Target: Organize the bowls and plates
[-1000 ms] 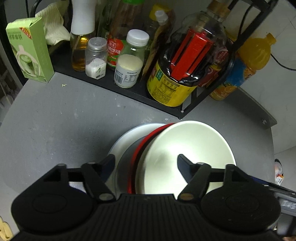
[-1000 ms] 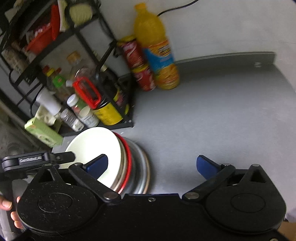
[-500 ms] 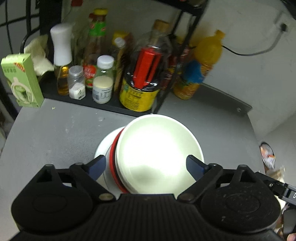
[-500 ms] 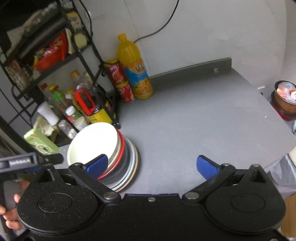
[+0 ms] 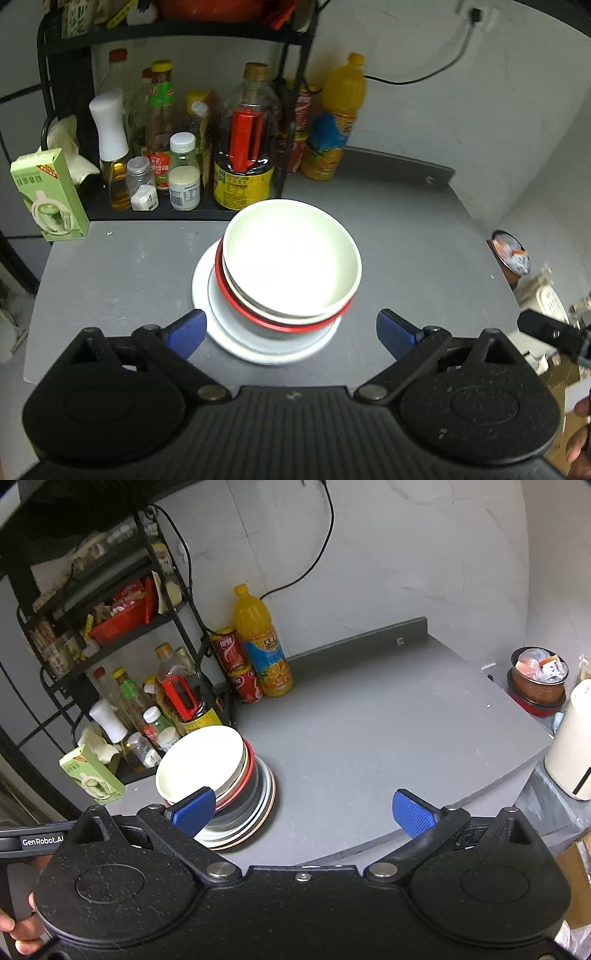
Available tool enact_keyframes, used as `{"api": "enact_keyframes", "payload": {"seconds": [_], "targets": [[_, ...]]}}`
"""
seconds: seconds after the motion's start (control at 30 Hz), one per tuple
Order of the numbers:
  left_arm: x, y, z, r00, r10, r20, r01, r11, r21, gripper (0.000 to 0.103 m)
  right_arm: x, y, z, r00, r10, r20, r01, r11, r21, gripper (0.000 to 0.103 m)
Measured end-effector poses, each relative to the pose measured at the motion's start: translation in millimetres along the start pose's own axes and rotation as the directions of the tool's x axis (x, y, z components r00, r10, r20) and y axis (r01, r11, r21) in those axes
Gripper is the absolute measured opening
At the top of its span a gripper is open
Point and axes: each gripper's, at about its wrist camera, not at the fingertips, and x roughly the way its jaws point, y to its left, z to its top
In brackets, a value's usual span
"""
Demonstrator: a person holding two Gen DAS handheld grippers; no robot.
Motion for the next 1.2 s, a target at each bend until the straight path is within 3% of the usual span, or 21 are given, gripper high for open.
{"api": "enact_keyframes", "payload": {"seconds": [0.4, 1.2], "targets": [[-47.9, -5.3, -40.3, 0.998, -0.036, 0.043, 0.031, 0.993, 0.110, 0.100, -40.4, 5.1, -16.8, 0.994, -0.084, 0.071, 0.086, 0.996, -0.027, 0.103], [-93.5, -8.9, -73.7, 0.988, -0.109, 0.110, 0.083, 0.972, 0.221, 0.102, -61.4, 29.4, -51.6, 0.990, -0.095, 0.099, 0.104, 0.991, -0.080, 0.103]]}}
